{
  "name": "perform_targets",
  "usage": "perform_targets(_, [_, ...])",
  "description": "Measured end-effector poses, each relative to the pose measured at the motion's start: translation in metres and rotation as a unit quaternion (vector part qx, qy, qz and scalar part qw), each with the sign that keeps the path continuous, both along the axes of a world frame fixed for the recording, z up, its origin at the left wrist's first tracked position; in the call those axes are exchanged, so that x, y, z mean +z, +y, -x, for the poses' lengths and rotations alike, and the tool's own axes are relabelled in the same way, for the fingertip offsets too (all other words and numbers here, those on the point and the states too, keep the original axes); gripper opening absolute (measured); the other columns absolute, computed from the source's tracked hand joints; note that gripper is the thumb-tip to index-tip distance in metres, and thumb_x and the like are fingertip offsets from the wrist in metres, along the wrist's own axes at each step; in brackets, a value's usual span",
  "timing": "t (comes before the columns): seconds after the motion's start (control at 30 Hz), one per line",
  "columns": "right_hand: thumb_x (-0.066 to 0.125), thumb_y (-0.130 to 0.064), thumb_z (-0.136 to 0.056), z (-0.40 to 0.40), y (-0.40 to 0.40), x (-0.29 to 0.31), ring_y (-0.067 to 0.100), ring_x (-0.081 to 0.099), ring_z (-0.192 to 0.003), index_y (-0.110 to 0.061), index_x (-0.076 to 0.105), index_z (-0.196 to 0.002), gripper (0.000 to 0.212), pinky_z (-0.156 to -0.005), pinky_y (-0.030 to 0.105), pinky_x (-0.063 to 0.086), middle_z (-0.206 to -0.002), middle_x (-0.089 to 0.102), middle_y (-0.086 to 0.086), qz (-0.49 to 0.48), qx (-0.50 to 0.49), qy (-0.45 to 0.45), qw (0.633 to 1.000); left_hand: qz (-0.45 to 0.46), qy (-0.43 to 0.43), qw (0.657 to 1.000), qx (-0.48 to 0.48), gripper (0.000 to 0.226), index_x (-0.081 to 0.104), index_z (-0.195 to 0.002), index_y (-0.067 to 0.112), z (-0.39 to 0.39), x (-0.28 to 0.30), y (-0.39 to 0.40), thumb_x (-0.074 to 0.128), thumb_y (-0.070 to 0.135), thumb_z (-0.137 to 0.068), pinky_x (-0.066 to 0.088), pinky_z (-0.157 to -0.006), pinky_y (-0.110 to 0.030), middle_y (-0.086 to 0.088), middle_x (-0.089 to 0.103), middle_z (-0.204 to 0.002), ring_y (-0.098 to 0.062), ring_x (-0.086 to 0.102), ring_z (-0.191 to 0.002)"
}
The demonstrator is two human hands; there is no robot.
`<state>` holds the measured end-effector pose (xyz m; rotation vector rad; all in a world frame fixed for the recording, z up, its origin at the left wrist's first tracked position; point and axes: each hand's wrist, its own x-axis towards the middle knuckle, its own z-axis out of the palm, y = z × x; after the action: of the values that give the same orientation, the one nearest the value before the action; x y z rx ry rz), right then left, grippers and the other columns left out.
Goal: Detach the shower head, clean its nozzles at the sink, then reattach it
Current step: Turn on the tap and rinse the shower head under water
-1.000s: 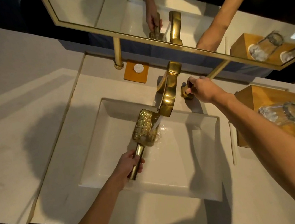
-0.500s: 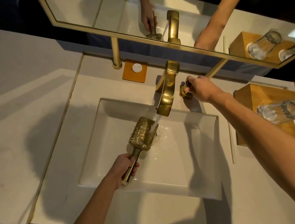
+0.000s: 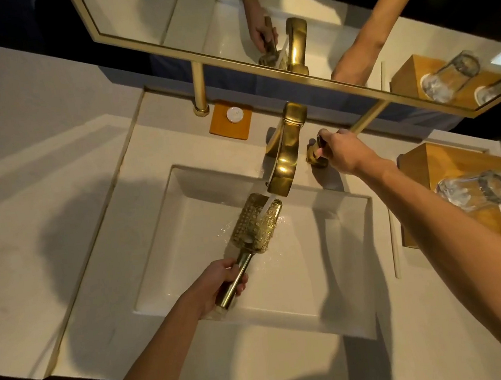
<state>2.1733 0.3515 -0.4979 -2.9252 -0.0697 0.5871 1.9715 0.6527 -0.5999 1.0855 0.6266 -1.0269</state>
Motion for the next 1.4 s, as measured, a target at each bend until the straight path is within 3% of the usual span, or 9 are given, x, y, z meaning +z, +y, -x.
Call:
perform_targets(0.1, [0.056, -0.018, -0.098, -0.001, 0.001, 0.001, 0.031, 0.052, -0.094, -0.011, 0.048, -0.125, 0.029, -0.086, 0.042, 0.045, -0.113, 0.054, 0.02, 0.0, -0.003, 0.0, 1.0, -0.042, -0.003, 0.999, -0.023, 0.023, 0.055, -0.116, -0.001, -0.004, 0.001, 0.003, 0.039, 0.003, -0.1, 0.048, -0.062, -0.033, -0.012, 0.061, -0.077, -0.02, 0.054, -0.062])
perform_targets(0.2, [0.055, -0.021, -0.099, -0.001, 0.001, 0.002, 0.033, 0.053, -0.096, -0.01, 0.049, -0.123, 0.027, -0.085, 0.043, 0.045, -0.111, 0.053, 0.02, -0.004, -0.002, -0.002, 1.0, -0.141, -0.021, 0.987, -0.076, 0.021, 0.058, -0.109, 0.001, -0.01, 0.004, 0.003, 0.04, 0.005, -0.1, 0.048, -0.055, -0.031, -0.012, 0.062, -0.074, -0.017, 0.055, -0.054])
perform_targets(0.37, [0.057, -0.017, -0.098, 0.0, 0.001, 0.002, 0.029, 0.048, -0.094, -0.009, 0.049, -0.121, 0.026, -0.079, 0.038, 0.041, -0.109, 0.055, 0.021, -0.002, 0.001, -0.01, 1.0, -0.201, -0.085, 0.969, -0.113, 0.021, 0.06, -0.106, 0.009, -0.013, 0.006, 0.008, 0.041, 0.003, -0.098, 0.047, -0.055, -0.029, -0.013, 0.063, -0.075, -0.021, 0.054, -0.06])
perform_targets(0.5, [0.056, -0.019, -0.098, 0.0, 0.002, 0.004, 0.029, 0.048, -0.094, -0.009, 0.049, -0.121, 0.026, -0.081, 0.039, 0.042, -0.108, 0.055, 0.021, -0.002, -0.004, -0.007, 1.0, -0.141, -0.11, 0.98, -0.09, 0.025, 0.062, -0.109, 0.012, -0.008, 0.002, 0.011, 0.043, 0.0, -0.099, 0.05, -0.063, -0.032, -0.013, 0.066, -0.078, -0.02, 0.056, -0.062])
perform_targets(0.73, [0.057, -0.015, -0.097, 0.001, 0.005, 0.006, 0.028, 0.049, -0.097, -0.009, 0.049, -0.125, 0.029, -0.084, 0.037, 0.041, -0.109, 0.052, 0.018, -0.005, -0.006, -0.003, 1.0, -0.027, -0.051, 0.998, 0.023, 0.022, 0.059, -0.115, 0.002, -0.002, -0.002, -0.002, 0.043, 0.0, -0.099, 0.048, -0.069, -0.034, -0.014, 0.062, -0.082, -0.022, 0.054, -0.067])
perform_targets(0.87, [0.056, -0.013, -0.097, 0.001, 0.007, 0.011, 0.034, 0.051, -0.109, -0.008, 0.051, -0.126, 0.03, -0.092, 0.044, 0.045, -0.114, 0.054, 0.02, -0.007, -0.006, 0.001, 1.0, -0.056, -0.05, 0.997, 0.0, 0.024, 0.058, -0.118, 0.003, -0.004, -0.005, 0.002, 0.046, -0.001, -0.097, 0.049, -0.066, -0.036, -0.015, 0.064, -0.081, -0.022, 0.057, -0.067])
perform_targets(1.03, [0.056, -0.011, -0.097, 0.002, 0.008, 0.012, 0.034, 0.048, -0.111, -0.008, 0.05, -0.126, 0.03, -0.093, 0.045, 0.044, -0.103, 0.046, 0.011, -0.004, -0.004, 0.002, 1.0, -0.1, -0.063, 0.993, -0.028, 0.024, 0.059, -0.116, 0.003, -0.005, -0.003, 0.004, 0.044, -0.001, -0.098, 0.05, -0.062, -0.034, -0.015, 0.063, -0.079, -0.021, 0.055, -0.064])
perform_targets(1.23, [0.057, -0.009, -0.095, 0.0, 0.005, 0.008, 0.032, 0.047, -0.107, -0.01, 0.051, -0.122, 0.028, -0.08, 0.039, 0.04, -0.098, 0.051, 0.012, 0.005, 0.015, -0.002, 1.0, -0.111, -0.065, 0.991, -0.031, 0.024, 0.06, -0.116, 0.005, -0.006, -0.004, 0.005, 0.045, 0.0, -0.098, 0.051, -0.062, -0.036, -0.014, 0.065, -0.077, -0.022, 0.057, -0.065])
perform_targets(1.4, [0.057, -0.012, -0.095, -0.002, 0.003, 0.006, 0.029, 0.046, -0.102, -0.012, 0.051, -0.116, 0.022, -0.078, 0.038, 0.041, -0.1, 0.056, 0.016, 0.011, 0.025, 0.0, 1.0, -0.092, -0.061, 0.994, -0.016, 0.022, 0.062, -0.111, 0.003, -0.004, -0.001, 0.007, 0.045, -0.002, -0.097, 0.05, -0.065, -0.038, -0.014, 0.065, -0.076, -0.024, 0.056, -0.068])
